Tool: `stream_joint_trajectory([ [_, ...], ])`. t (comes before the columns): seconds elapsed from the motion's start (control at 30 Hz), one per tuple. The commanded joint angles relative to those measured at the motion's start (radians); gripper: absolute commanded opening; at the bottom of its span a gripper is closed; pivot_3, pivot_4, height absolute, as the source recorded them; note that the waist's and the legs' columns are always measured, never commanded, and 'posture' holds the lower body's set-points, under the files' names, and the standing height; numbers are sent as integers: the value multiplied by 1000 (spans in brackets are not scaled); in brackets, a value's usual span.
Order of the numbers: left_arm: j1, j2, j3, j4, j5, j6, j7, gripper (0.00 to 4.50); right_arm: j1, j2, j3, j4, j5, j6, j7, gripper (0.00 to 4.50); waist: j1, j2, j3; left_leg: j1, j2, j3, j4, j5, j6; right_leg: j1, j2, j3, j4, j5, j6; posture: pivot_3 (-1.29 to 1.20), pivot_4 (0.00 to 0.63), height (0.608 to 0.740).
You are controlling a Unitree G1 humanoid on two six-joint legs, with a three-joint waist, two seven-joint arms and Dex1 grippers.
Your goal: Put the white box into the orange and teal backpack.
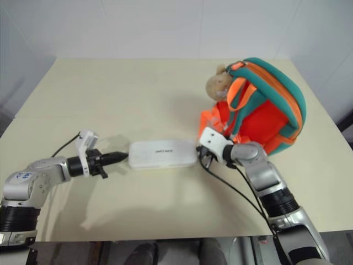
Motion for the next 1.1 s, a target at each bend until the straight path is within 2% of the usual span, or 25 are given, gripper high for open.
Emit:
stream_joint_trajectory([
  [0.03,-11,-3,-13,-9,16,-24,-14,0,4,9,-1,-44,6,3,4,120,0,0,0,0,0,0,0,0,0,0,0,0,0,0,0,0,150,740],
  [0.27,-26,-20,-38,-2,34,-33,-20,0,5,19,6,-67,10,12,13,120,0,0,0,0,0,0,0,0,0,0,0,0,0,0,0,0,150,740],
  [0.5,-4,-24,-53,-83,23,2,-22,0,13,0,18,-132,24,34,54,120,1,0,0,0,0,0,0,0,0,0,0,0,0,0,0,0,150,740],
  [1.1,131,23,-6,-266,-8,107,-31,0,90,-52,25,-347,88,184,173,120,0,0,0,0,0,0,0,0,1,0,0,0,-1,0,0,0,150,740],
])
